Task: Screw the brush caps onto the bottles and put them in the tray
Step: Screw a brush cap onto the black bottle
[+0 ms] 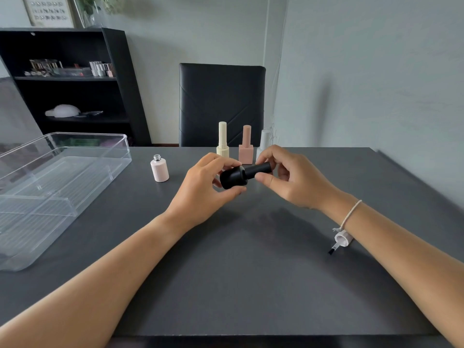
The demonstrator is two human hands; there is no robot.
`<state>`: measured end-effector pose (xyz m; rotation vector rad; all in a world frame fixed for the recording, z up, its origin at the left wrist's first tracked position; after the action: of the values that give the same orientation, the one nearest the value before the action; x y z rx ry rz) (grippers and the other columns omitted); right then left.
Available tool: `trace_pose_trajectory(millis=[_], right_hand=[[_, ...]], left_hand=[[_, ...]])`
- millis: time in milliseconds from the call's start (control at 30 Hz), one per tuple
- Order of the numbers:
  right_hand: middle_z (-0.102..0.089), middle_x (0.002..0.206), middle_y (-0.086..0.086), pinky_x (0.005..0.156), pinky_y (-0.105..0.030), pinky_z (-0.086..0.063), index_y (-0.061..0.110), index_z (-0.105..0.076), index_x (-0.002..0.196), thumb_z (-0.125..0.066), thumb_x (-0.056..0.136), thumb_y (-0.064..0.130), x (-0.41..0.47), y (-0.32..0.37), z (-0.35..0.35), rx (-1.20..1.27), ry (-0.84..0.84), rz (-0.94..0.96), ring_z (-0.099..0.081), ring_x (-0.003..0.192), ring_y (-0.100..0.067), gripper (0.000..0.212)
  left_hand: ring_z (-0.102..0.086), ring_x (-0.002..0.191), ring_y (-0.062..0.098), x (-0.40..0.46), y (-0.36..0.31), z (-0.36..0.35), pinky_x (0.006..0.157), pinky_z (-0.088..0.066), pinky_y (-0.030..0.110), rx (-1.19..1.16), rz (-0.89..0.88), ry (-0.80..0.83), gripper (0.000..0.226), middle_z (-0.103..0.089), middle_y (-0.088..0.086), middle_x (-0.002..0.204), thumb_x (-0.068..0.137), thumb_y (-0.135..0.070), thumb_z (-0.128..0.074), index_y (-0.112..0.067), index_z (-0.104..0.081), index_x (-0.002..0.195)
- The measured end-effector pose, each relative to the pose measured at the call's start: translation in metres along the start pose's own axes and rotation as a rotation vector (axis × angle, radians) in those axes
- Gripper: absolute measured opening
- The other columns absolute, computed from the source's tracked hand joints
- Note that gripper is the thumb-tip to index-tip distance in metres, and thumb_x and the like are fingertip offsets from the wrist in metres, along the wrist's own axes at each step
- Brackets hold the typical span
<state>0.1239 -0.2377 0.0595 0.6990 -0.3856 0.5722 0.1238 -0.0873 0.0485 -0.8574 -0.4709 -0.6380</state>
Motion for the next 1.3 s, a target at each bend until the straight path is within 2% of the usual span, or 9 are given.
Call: trace_pose_trajectory(millis=[133, 333, 433, 533, 667, 800, 1000, 1133, 1300], right_hand=[[-0.051, 0.059, 0.023, 0.049, -0.016, -0.030, 0.021, -0.053, 0.083, -0.059, 0.085, 0.026, 0.000, 0.000, 0.001, 0.008, -0.023, 0.006, -0.041, 0.050, -0.008, 0.008], [-0.046, 0.049, 0.009, 0.049, -0.023, -0.032, 0.012, -0.055, 0.070, -0.043, 0.084, 0.057, 0.001, -0.003, 0.002, 0.014, -0.024, -0.044, -0.038, 0.045, -0.008, 0.049], [-0.049, 0.060, 0.025, 0.050, -0.016, -0.030, 0.023, -0.053, 0.083, -0.054, 0.081, 0.048, 0.000, -0.001, 0.001, -0.006, -0.020, -0.029, -0.040, 0.049, -0.008, 0.025], [-0.050, 0.064, 0.027, 0.049, -0.015, -0.030, 0.023, -0.051, 0.084, -0.055, 0.080, 0.034, 0.000, 0.003, 0.000, 0.003, -0.024, 0.009, -0.041, 0.049, -0.008, 0.012], [-0.046, 0.053, 0.013, 0.052, -0.023, -0.033, 0.017, -0.055, 0.078, -0.058, 0.085, 0.033, 0.002, -0.001, 0.004, 0.002, -0.057, -0.013, -0.041, 0.052, -0.008, 0.018], [-0.044, 0.055, 0.011, 0.053, -0.027, -0.034, 0.018, -0.055, 0.075, -0.058, 0.086, 0.033, 0.002, -0.001, 0.005, -0.014, -0.054, -0.008, -0.040, 0.052, -0.009, 0.018], [-0.053, 0.056, 0.021, 0.050, -0.011, -0.033, 0.017, -0.059, 0.077, -0.060, 0.085, 0.031, 0.004, -0.005, 0.009, 0.097, -0.110, -0.042, -0.044, 0.049, -0.003, 0.016], [-0.052, 0.058, 0.014, 0.051, -0.007, -0.033, 0.019, -0.059, 0.076, -0.063, 0.084, 0.028, 0.006, -0.016, 0.019, 0.140, -0.184, -0.098, -0.043, 0.049, 0.000, 0.012], [-0.052, 0.062, 0.015, 0.052, -0.009, -0.032, 0.020, -0.059, 0.078, -0.061, 0.085, 0.031, 0.012, -0.041, 0.035, 0.049, -0.253, -0.194, -0.046, 0.051, 0.004, 0.013]], left_hand=[[-0.055, 0.091, 0.007, 0.000, 0.000, 0.000, 0.074, -0.045, 0.010, -0.012, 0.007, -0.003, 0.038, -0.058, -0.003, 0.100, 0.072, -0.020, -0.077, -0.022, -0.062, 0.106], [-0.053, 0.093, 0.003, 0.000, 0.000, -0.001, 0.075, -0.045, 0.009, -0.014, 0.008, 0.008, 0.038, -0.057, -0.003, 0.101, 0.072, -0.020, -0.077, -0.022, -0.062, 0.106], [-0.053, 0.094, 0.004, 0.000, 0.000, 0.000, 0.075, -0.045, 0.009, -0.018, 0.011, 0.004, 0.038, -0.057, -0.003, 0.101, 0.072, -0.019, -0.077, -0.022, -0.062, 0.106], [-0.053, 0.094, 0.004, 0.000, 0.000, 0.000, 0.075, -0.045, 0.009, -0.018, 0.007, 0.005, 0.038, -0.058, -0.002, 0.101, 0.072, -0.019, -0.077, -0.022, -0.062, 0.107], [-0.052, 0.095, 0.004, -0.001, 0.001, -0.001, 0.076, -0.045, 0.009, -0.018, 0.012, 0.013, 0.038, -0.057, -0.003, 0.101, 0.073, -0.020, -0.076, -0.021, -0.062, 0.108], [-0.053, 0.094, 0.004, -0.001, 0.001, -0.002, 0.076, -0.046, 0.009, -0.029, 0.019, 0.019, 0.038, -0.058, -0.003, 0.101, 0.073, -0.021, -0.076, -0.021, -0.062, 0.109], [-0.054, 0.092, 0.001, 0.000, 0.003, -0.001, 0.077, -0.049, 0.015, -0.068, 0.035, 0.027, 0.039, -0.056, -0.011, 0.100, 0.073, -0.032, -0.073, -0.030, -0.058, 0.110], [-0.055, 0.089, 0.004, -0.001, 0.007, 0.002, 0.076, -0.051, 0.019, -0.063, 0.065, 0.011, 0.041, -0.058, -0.007, 0.101, 0.071, -0.046, -0.067, -0.033, -0.058, 0.108], [-0.055, 0.090, 0.005, -0.002, 0.012, 0.004, 0.077, -0.050, 0.018, -0.028, 0.083, 0.008, 0.032, -0.056, -0.013, 0.099, 0.076, -0.037, -0.069, -0.030, -0.061, 0.107]])
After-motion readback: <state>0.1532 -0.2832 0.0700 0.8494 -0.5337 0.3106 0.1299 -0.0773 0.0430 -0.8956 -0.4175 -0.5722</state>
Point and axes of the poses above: each hand's wrist, its own x-axis towards the middle knuckle, its own z-axis out of the back of the hand, y = z × x, the point moved 8 cm from there along x, towards the middle knuckle
